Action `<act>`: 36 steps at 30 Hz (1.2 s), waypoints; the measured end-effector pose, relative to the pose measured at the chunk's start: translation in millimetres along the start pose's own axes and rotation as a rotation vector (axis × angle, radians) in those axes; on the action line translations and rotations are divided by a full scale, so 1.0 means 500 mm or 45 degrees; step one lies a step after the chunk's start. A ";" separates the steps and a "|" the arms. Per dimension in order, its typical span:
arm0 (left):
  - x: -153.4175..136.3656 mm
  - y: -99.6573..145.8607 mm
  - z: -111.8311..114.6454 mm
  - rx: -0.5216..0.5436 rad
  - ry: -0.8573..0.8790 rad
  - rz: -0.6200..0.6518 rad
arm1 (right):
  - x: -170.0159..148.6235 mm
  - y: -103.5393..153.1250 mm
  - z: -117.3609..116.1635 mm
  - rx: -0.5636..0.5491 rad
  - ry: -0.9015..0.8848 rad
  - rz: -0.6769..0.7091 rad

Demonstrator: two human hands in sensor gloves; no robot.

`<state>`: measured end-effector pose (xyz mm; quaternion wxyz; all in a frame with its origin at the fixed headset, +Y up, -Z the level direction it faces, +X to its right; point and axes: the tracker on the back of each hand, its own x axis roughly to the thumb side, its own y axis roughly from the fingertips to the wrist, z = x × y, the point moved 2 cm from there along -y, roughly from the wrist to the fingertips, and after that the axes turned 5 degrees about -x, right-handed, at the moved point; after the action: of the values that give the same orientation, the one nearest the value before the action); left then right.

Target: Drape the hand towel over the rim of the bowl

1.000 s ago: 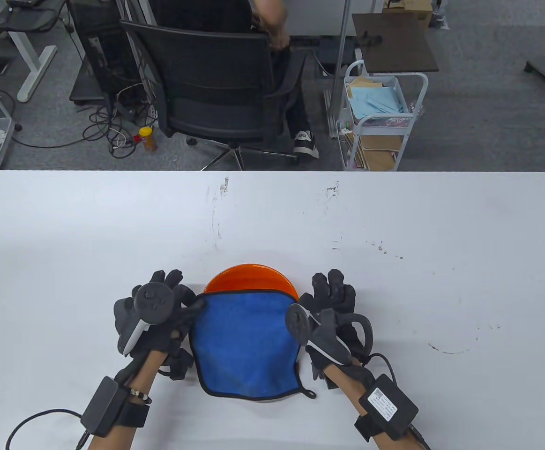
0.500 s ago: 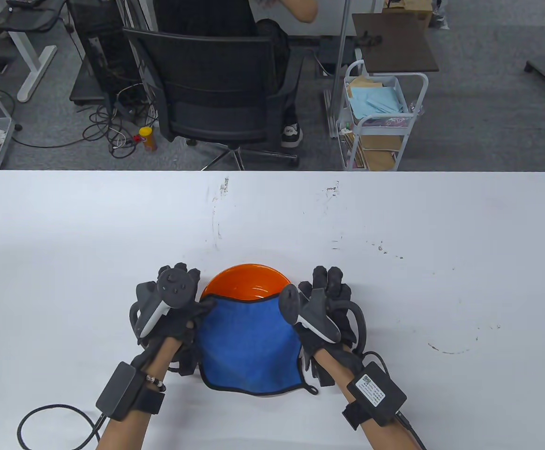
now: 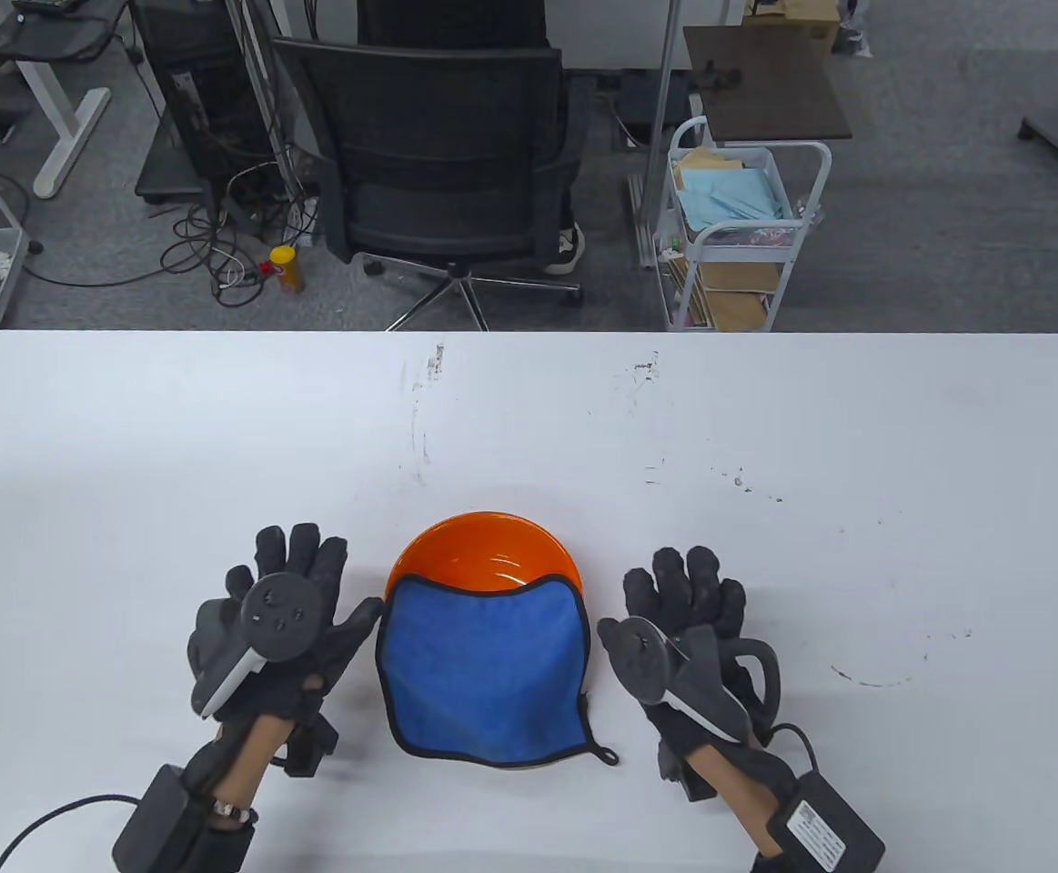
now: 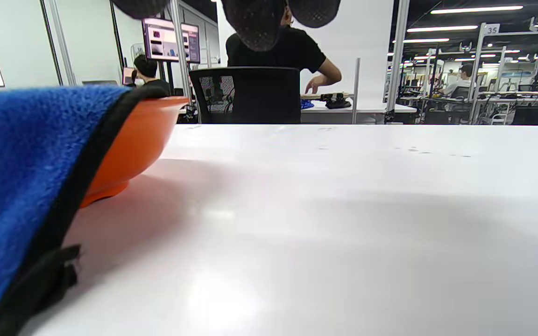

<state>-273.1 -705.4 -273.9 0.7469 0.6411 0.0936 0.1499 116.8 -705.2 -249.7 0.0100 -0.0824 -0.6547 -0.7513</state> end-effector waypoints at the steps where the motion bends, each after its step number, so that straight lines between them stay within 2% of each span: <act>1: -0.006 0.013 0.002 -0.012 -0.003 -0.006 | -0.009 0.009 0.003 -0.021 -0.011 0.021; 3: -0.019 0.048 0.011 -0.018 -0.035 0.002 | -0.034 0.035 0.011 -0.115 -0.049 0.019; 5: -0.024 0.074 0.023 0.044 -0.060 -0.004 | -0.053 0.055 0.011 -0.182 -0.086 0.053; 9: -0.028 0.094 0.055 0.044 -0.139 0.001 | -0.071 0.067 0.000 -0.185 -0.060 -0.009; 13: -0.029 0.096 0.077 -0.028 -0.146 -0.019 | -0.074 0.077 -0.015 -0.097 -0.087 -0.046; 16: -0.036 0.097 0.089 -0.072 -0.180 -0.041 | -0.083 0.083 -0.034 -0.088 -0.046 -0.046; 20: -0.048 0.092 0.102 -0.108 -0.163 -0.009 | -0.100 0.079 -0.059 -0.023 -0.033 -0.060; 23: -0.049 0.085 0.104 -0.102 -0.139 0.081 | -0.113 0.079 -0.059 -0.039 -0.071 -0.084; 36: -0.054 0.082 0.111 -0.116 -0.154 0.059 | -0.107 0.092 -0.055 -0.043 -0.067 -0.046</act>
<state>-284.1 -760.6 -226.3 0.7758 0.6163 0.0266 0.1323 172.1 -743.8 -215.5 -0.0222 -0.0906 -0.6432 -0.7600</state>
